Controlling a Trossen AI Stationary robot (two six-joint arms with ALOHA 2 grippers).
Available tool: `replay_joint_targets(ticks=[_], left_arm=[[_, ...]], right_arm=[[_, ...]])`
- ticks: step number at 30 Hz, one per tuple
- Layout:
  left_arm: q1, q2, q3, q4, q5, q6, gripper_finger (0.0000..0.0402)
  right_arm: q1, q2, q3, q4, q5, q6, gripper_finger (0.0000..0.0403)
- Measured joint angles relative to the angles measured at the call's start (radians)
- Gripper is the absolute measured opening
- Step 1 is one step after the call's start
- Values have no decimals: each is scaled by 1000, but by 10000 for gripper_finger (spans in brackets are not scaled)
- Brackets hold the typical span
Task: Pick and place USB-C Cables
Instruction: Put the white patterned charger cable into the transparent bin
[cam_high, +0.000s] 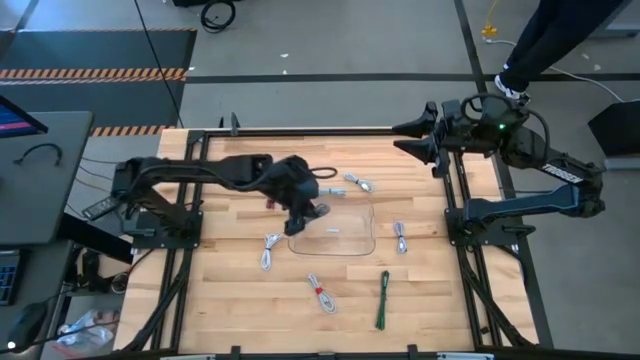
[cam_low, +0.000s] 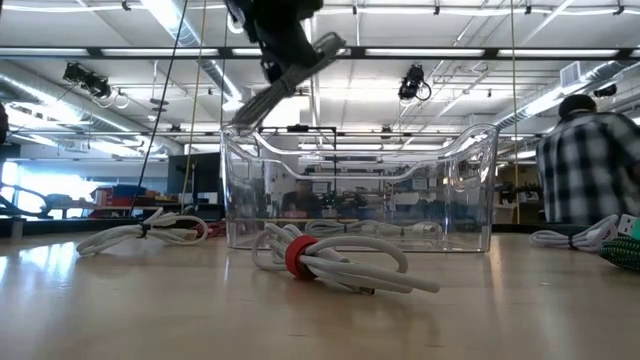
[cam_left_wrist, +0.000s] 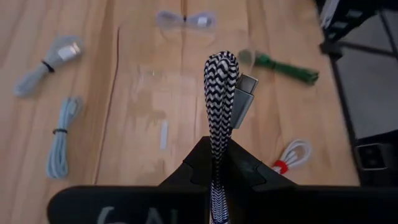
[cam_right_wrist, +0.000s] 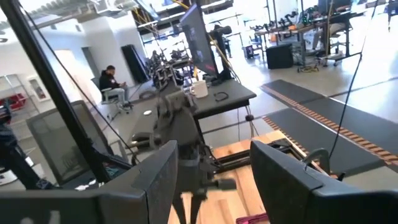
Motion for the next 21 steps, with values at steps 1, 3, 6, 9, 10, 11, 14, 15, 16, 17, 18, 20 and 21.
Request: replay_joint_targets(ticks=[1,3,6,9,10,11,14,15,16,17,18,20,21], left_arm=[[-1,15,3,-1,0,10,20],[-6,52,31,-16,0,35,20],[-17,105,123,-66,0,99,20],[-24,164,256,-148,3,169,20],[-24,186,305,-184,4,192,20],[-24,210,352,-224,3,211,20],[-23,285,505,-359,0,255,20],[-23,311,557,-408,-1,261,20],[-23,337,605,-454,-2,263,20],[-23,359,653,-491,-2,263,20],[-23,382,697,-526,-2,264,20],[-27,421,776,-575,-1,264,20],[-27,439,808,-588,-1,263,20]], right_arm=[[-4,0,0,0,-1,0,206],[-11,0,0,0,-2,6,206],[-19,0,0,0,-3,24,206],[-22,0,0,0,-3,27,206],[-22,0,0,0,-3,27,206],[-22,0,0,0,-3,27,206],[-23,-2,0,0,-3,27,206],[-24,-3,0,-1,-3,26,206],[-26,-5,0,0,-3,26,206],[-29,-10,0,-1,-3,26,206],[-36,-15,0,-2,-4,25,206],[-50,-30,0,-2,-11,14,206],[-59,-39,-1,-2,-18,2,206]])
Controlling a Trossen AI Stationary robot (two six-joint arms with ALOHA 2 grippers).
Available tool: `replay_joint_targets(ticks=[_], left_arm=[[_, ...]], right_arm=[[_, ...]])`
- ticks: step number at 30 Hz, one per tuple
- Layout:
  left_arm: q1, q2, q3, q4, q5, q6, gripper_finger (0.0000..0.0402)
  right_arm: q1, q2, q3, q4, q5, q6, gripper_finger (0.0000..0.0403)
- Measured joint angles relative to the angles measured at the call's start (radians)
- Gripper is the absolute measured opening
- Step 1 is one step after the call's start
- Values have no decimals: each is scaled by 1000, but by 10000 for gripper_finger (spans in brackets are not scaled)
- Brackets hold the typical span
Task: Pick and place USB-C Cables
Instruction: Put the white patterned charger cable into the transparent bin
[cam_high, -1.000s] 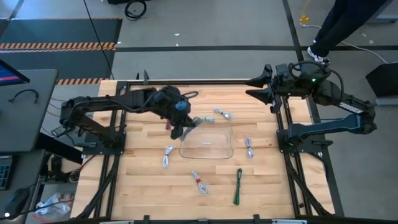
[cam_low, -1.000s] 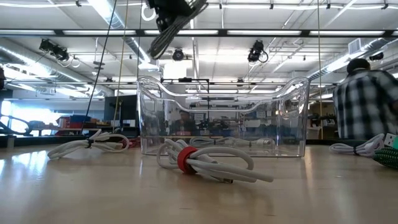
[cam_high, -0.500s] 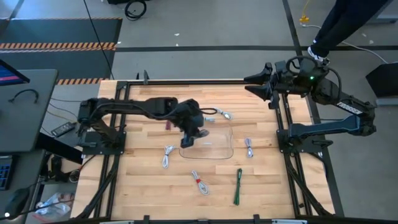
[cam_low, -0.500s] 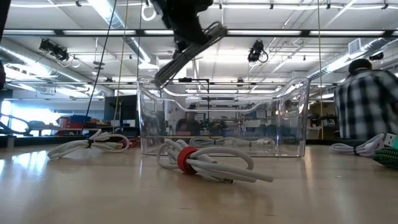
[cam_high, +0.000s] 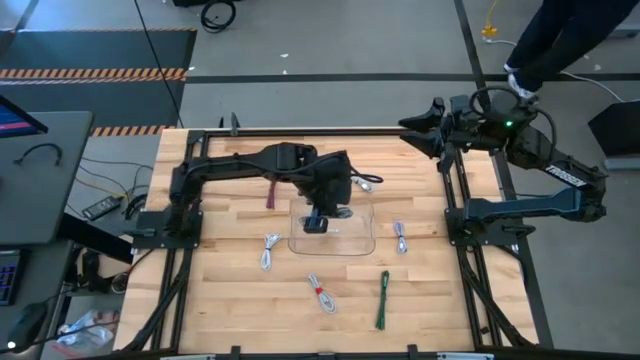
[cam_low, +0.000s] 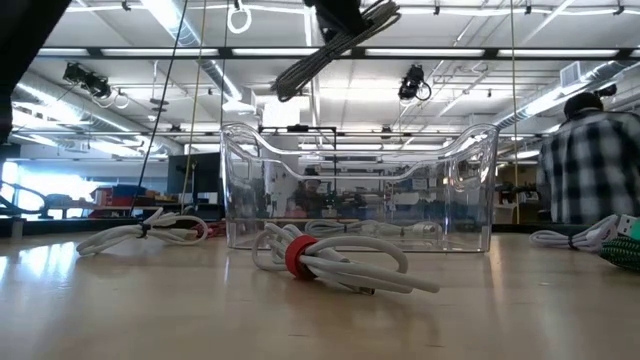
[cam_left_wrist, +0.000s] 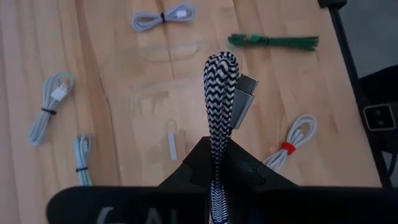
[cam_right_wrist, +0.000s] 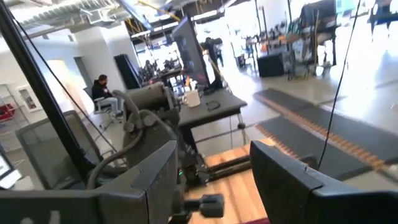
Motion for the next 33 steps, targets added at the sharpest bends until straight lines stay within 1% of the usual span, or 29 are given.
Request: replay_joint_targets(ticks=[4,11,18,24,29,33], left_arm=[[0,51,73,-20,-2,-33,20],[0,103,71,-28,-9,-110,20],[0,165,70,-20,-14,-139,20],[0,219,69,-16,-18,-140,20],[1,247,68,-28,-53,-139,20],[1,269,70,-38,-84,-112,20]], right_arm=[[-49,-49,0,1,-34,-30,206],[-128,-151,0,2,-134,-57,206],[-142,-258,0,2,-224,-80,203],[-142,-347,0,10,-250,-85,195],[-142,-398,0,10,-250,-82,193],[-142,-413,1,9,-250,-82,193]])
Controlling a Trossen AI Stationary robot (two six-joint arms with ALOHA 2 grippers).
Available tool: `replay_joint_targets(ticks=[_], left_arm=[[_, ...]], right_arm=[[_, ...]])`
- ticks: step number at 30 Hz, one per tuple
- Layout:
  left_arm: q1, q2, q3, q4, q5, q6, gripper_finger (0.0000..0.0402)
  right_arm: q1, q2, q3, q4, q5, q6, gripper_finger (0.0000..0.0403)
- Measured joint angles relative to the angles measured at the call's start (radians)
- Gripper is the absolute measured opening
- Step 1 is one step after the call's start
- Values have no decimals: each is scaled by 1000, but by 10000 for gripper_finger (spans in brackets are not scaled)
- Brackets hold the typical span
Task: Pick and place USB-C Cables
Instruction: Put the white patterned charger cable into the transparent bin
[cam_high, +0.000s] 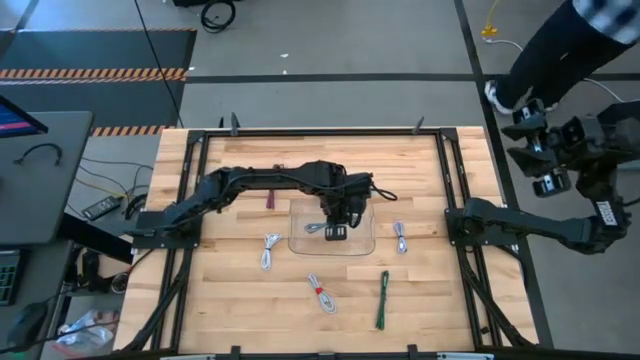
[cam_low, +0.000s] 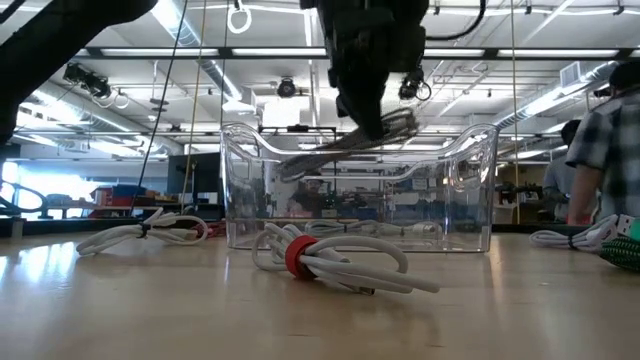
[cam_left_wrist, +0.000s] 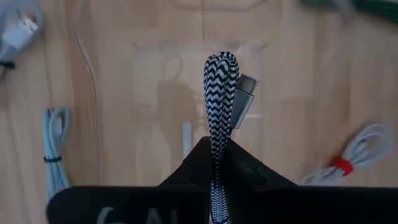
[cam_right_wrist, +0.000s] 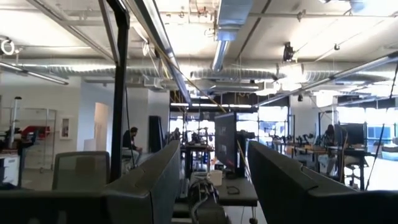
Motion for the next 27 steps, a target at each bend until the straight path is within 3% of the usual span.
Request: replay_joint_targets(ticks=[11,27], left_arm=[[0,80,-1,-31,-2,58,20],[0,80,-1,-22,-45,115,20]], right_arm=[[0,2,0,-37,3,1,193],[0,2,0,-52,5,5,191]])
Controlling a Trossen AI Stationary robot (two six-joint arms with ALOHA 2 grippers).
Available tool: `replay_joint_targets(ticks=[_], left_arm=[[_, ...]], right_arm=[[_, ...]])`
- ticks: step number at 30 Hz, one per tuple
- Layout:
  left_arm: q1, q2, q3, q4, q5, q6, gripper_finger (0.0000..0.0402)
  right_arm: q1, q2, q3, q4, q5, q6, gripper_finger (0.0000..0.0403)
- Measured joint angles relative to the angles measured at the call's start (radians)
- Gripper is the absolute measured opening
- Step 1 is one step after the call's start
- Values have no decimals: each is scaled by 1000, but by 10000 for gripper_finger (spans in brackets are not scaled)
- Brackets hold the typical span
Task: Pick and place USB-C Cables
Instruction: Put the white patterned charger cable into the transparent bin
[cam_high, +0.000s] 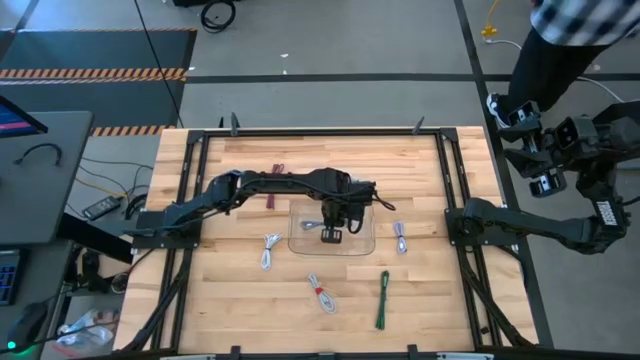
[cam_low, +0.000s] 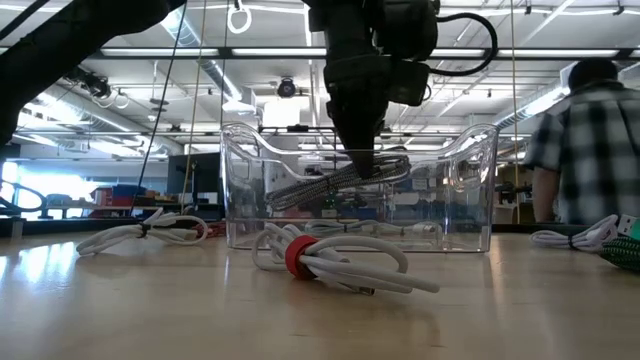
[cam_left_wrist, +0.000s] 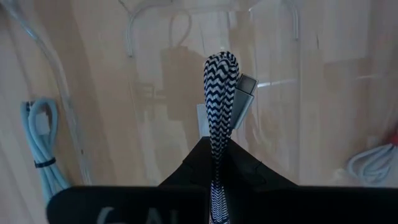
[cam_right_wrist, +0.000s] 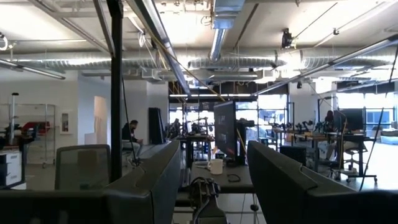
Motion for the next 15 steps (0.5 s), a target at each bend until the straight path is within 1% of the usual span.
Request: replay_joint_targets(ticks=[9,13,15], left_arm=[[2,0,0,5,1,14,19],[2,28,0,4,6,11,19],[2,46,1,32,6,14,19]], right_arm=[[0,0,0,-1,0,0,191],[0,0,0,-1,0,0,191],[0,1,0,-2,0,0,191]])
